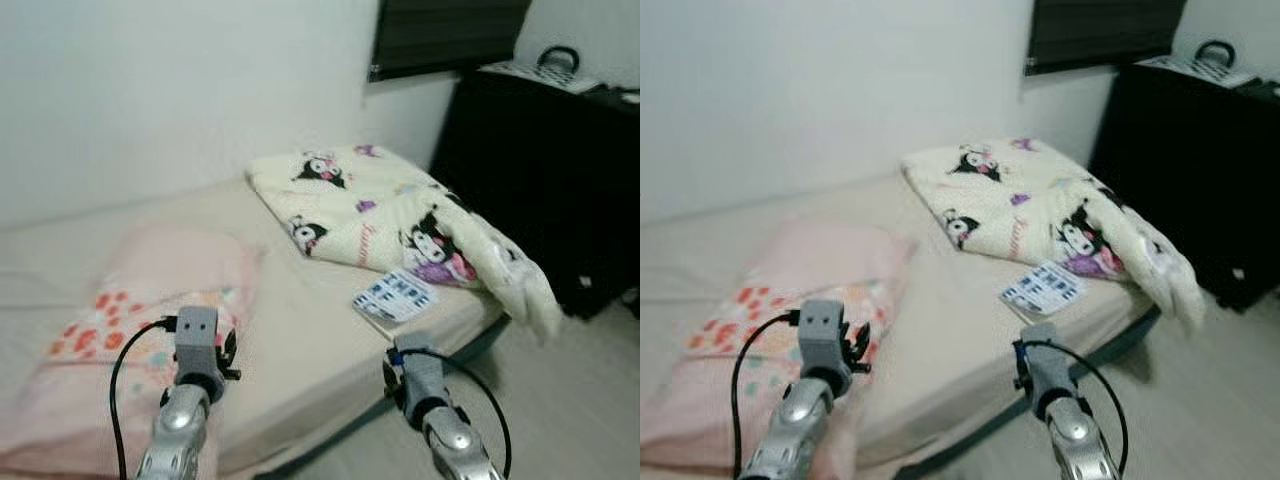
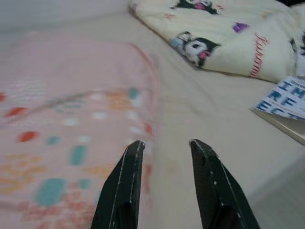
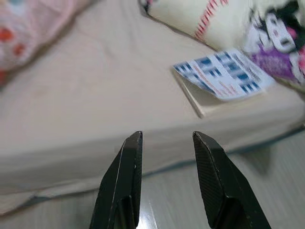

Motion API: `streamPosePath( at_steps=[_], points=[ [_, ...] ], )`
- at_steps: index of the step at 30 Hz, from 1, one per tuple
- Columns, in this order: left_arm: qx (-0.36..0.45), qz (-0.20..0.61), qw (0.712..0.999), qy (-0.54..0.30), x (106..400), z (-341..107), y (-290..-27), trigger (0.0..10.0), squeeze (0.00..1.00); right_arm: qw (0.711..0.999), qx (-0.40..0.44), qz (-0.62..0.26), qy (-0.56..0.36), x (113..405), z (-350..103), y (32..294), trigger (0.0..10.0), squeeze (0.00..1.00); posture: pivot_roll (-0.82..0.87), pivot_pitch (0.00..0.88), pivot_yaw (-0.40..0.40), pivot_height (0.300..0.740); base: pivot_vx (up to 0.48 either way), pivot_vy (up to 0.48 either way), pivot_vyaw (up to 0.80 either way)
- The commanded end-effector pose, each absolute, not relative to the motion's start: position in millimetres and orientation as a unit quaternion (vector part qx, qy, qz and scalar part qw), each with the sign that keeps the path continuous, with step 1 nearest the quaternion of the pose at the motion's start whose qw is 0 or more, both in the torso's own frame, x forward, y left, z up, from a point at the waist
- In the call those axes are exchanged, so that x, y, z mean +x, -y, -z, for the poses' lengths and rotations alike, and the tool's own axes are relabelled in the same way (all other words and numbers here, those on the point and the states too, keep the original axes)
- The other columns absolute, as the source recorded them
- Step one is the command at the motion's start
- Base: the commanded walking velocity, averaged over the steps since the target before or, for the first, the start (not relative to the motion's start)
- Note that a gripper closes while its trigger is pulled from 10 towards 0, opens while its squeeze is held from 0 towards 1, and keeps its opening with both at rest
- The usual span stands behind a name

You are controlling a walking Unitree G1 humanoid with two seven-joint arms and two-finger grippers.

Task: Clean up the room

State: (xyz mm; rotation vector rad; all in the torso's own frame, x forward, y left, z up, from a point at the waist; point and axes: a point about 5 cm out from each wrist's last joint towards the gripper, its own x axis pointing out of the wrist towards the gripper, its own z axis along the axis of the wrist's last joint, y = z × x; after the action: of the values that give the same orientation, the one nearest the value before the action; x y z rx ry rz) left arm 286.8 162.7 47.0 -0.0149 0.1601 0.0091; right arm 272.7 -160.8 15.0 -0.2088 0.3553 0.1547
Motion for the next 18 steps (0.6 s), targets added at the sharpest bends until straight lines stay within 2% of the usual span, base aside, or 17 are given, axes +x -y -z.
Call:
streamPosePath(
  at_steps=[1, 15, 18],
  points=[
    [-0.012, -0.009, 0.996, -0.083, 286.1, -45.8, -165.0, 10.0, 0.0, 0.978, -0.098, -0.076, -0.17, 273.8, -16.8, 159.2, 10.0, 0.0, 0.0, 0.0, -0.076, 0.738, 0.0, 0.48, 0.0],
    [-0.011, -0.011, 0.997, -0.082, 286.4, -45.9, -166.9, 10.0, 0.0, 0.973, -0.125, -0.099, -0.165, 275.2, -17.2, 153.9, 10.0, 0.0, 0.0, 0.0, -0.077, 0.738, 0.0, 0.48, 0.0],
    [-0.017, -0.002, 0.996, -0.082, 285.8, -46.6, -165.7, 10.0, 0.0, 0.977, -0.095, -0.085, -0.169, 275.5, -16.3, 154.0, 10.0, 0.0, 0.01, 0.0, -0.08, 0.738, 0.0, 0.134, 0.0]
  ],
)
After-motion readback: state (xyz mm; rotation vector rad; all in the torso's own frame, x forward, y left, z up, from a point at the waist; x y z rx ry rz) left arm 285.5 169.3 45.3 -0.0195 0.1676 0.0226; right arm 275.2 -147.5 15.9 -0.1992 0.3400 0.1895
